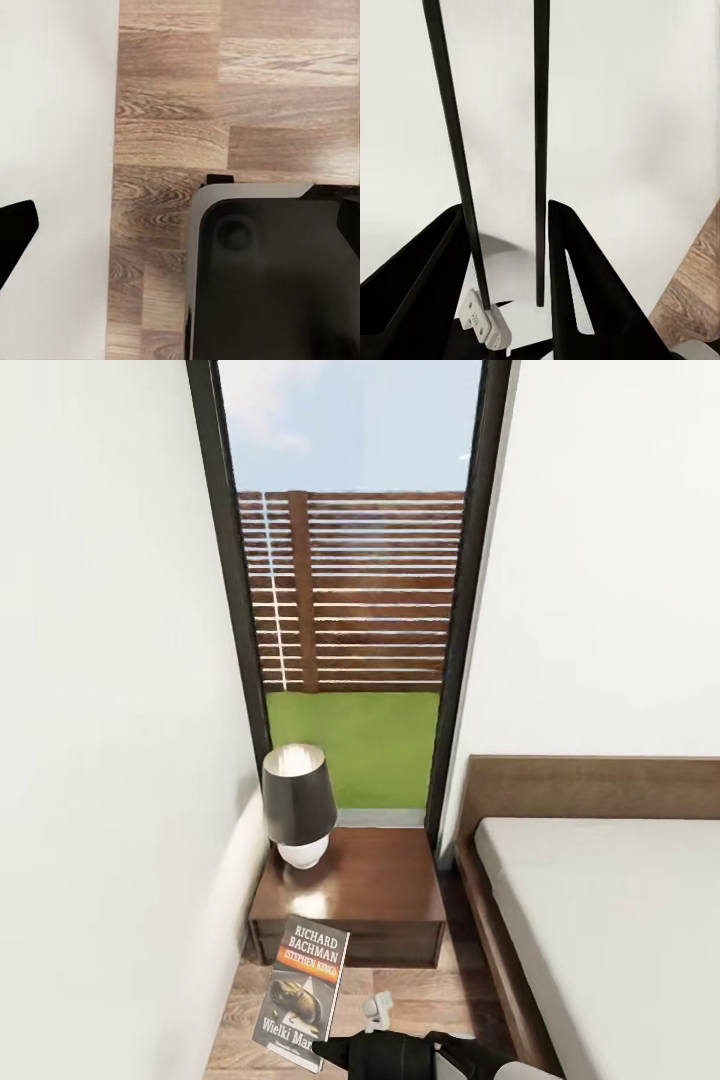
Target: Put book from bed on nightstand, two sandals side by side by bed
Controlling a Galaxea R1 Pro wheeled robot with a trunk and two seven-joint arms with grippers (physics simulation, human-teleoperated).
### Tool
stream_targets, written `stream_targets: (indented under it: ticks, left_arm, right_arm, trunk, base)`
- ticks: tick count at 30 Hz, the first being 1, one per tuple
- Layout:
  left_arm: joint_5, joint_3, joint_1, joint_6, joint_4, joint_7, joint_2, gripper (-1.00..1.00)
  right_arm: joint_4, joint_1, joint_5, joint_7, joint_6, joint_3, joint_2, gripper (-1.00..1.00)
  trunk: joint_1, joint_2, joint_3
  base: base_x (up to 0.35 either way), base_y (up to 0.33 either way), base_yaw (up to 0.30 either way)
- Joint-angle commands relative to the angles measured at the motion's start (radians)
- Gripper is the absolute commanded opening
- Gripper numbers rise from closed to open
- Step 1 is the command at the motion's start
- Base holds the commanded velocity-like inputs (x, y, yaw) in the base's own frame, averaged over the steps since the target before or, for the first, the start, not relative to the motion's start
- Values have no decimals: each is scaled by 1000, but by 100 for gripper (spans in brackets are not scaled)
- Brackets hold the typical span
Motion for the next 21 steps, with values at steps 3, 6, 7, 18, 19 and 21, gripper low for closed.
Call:
stream_targets:
  ticks: [3, 6, 7, 18, 19, 21]
  left_arm:
    - [6, -9, -1, -3, 0, 4, 0, 100]
    - [6, -9, -1, -2, 0, 4, 0, 100]
    - [6, -9, -1, -2, 0, 4, 0, 100]
    - [6, -9, -1, -3, 0, 4, 0, 100]
    - [6, -9, -1, -3, 0, 4, 0, 100]
    - [6, -9, -1, -3, 0, 4, 0, 100]
  right_arm:
    - [2, -2, 9, 0, -5, -13, 0, -100]
    - [2, -2, 9, 0, -4, -13, 0, -100]
    - [2, -2, 9, 0, -5, -13, 0, -100]
    - [2, -2, 9, 0, -5, -13, 0, -100]
    - [2, -2, 9, 0, -5, -13, 0, -100]
    - [2, -2, 9, 0, -5, -13, 0, -100]
  trunk:
    - [1, -2, -2]
    - [1, -2, -2]
    - [1, -2, -2]
    - [1, -2, -2]
    - [1, -2, -2]
    - [1, -2, -2]
  base:
    - [290, 0, 0]
    - [285, 0, 0]
    - [283, 0, 0]
    - [250, 0, 0]
    - [168, 0, 0]
    - [151, 0, 0]
